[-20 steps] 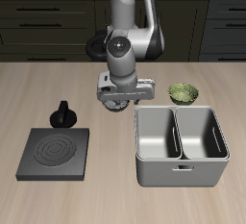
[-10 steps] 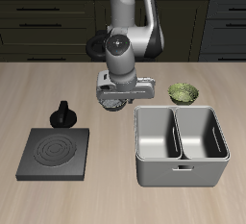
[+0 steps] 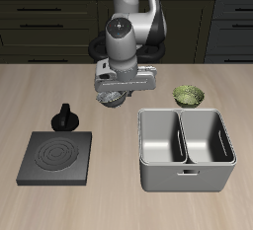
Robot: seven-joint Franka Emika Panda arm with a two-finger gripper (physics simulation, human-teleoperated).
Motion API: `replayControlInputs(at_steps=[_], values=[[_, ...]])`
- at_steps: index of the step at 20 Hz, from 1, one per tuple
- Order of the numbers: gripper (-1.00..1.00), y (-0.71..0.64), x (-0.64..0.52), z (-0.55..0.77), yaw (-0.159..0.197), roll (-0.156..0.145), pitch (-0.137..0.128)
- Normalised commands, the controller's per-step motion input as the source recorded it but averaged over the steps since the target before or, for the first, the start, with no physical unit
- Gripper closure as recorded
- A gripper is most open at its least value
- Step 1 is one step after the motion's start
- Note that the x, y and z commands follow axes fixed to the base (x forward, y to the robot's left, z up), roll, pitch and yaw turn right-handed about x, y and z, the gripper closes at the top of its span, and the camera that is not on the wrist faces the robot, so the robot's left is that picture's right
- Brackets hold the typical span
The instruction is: Place the black bowl on the flat stove
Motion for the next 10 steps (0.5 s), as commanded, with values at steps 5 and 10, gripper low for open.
replayControlInputs(at_steps=[5, 10], values=[[1.00, -0.19, -0.09, 0.51, 0.053, -0.036, -0.072], [1.00, -0.21, -0.12, 0.59, 0.051, -0.047, -0.091]])
